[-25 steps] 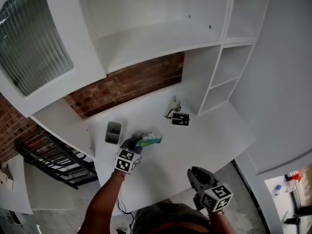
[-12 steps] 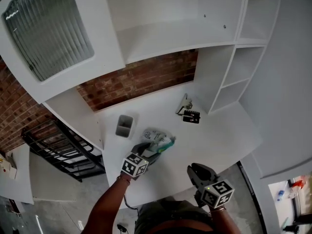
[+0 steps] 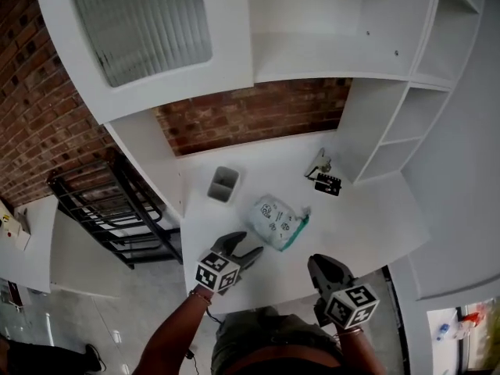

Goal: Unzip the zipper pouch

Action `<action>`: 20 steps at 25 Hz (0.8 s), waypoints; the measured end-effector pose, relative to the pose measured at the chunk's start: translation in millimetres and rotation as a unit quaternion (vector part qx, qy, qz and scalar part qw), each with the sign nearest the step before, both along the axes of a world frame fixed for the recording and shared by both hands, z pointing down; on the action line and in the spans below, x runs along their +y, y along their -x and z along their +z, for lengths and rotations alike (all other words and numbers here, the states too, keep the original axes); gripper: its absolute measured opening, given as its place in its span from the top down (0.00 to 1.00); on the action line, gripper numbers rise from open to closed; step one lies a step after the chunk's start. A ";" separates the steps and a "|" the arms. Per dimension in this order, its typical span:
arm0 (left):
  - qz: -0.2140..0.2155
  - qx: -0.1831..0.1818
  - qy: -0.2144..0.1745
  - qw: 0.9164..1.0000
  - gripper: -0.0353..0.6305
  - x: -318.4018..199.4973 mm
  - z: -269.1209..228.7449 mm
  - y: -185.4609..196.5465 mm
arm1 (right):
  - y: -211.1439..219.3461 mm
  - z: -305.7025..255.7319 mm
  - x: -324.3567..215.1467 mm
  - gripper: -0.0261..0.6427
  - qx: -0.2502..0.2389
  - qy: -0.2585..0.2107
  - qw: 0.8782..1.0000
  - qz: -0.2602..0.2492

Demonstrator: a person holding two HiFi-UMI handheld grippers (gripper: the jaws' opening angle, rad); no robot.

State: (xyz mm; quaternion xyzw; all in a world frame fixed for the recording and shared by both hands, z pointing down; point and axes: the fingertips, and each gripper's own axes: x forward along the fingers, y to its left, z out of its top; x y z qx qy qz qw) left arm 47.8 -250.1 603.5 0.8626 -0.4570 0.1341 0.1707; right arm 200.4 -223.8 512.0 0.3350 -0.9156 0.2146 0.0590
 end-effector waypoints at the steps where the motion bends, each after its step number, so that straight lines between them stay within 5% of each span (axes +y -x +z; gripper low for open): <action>1: -0.008 0.006 -0.004 1.000 0.55 8.1 -3.7 2.2 | 2.8 0.2 1.1 0.91 0.003 -0.003 1.000 -0.003; 5: -0.038 0.023 -0.019 0.999 0.63 39.5 -17.5 11.3 | 12.6 3.6 6.5 0.93 0.017 -0.011 1.000 -0.019; 10: -0.077 -0.009 -0.051 0.996 0.76 67.7 -30.0 28.6 | 23.5 4.6 8.8 0.94 0.025 -0.015 0.999 -0.033; 20: -0.168 0.014 -0.085 0.982 0.94 100.8 -58.9 64.1 | 40.6 5.0 9.6 0.96 0.030 -0.014 0.998 -0.050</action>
